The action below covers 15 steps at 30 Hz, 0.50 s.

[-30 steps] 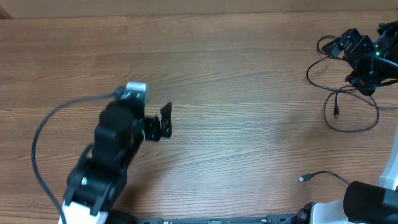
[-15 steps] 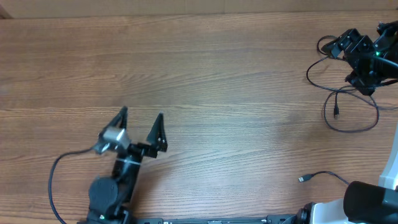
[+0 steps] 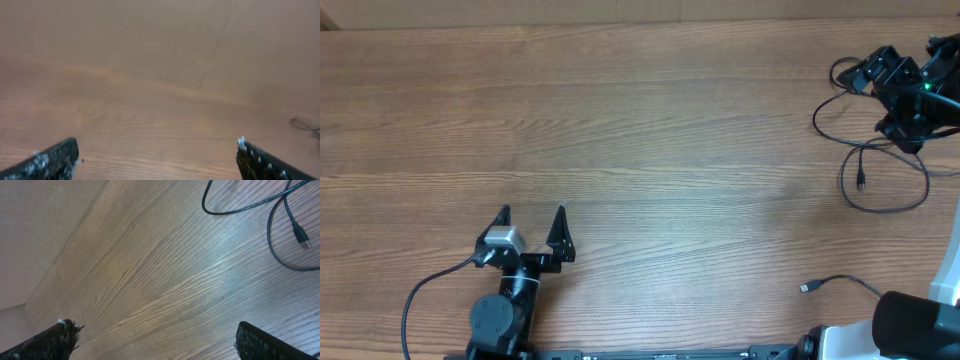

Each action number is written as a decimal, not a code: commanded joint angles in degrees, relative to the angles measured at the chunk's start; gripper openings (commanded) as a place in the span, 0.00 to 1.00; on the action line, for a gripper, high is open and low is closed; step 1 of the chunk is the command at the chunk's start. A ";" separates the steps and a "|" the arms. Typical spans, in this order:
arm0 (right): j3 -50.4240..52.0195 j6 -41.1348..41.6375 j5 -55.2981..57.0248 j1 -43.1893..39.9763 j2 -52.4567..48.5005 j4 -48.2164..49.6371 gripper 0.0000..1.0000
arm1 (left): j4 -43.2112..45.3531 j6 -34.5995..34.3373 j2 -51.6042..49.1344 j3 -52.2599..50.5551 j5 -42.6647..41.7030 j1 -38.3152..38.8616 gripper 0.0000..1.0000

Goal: Untangle cables

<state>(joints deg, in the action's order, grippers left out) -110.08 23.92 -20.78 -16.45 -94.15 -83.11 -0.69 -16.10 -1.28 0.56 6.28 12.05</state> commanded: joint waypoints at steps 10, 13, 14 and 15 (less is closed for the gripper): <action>-0.24 -0.42 -0.33 0.33 0.37 0.24 1.00 | -3.76 8.85 1.11 -0.26 -2.84 -2.60 1.00; -0.24 -0.42 -0.33 0.33 0.37 0.24 1.00 | -3.82 8.83 1.09 -0.24 -3.54 -4.20 1.00; -0.24 -0.42 -0.33 0.33 0.37 0.24 1.00 | -3.80 8.85 1.09 -0.24 -3.54 -5.09 1.00; -0.24 -0.42 -0.33 0.33 0.37 0.24 1.00 | -3.78 8.85 1.09 -0.24 -3.52 -5.81 1.00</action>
<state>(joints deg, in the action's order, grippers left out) -110.08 23.94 -20.78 -16.45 -94.15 -83.13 -4.32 -8.56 -0.86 0.51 3.99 8.34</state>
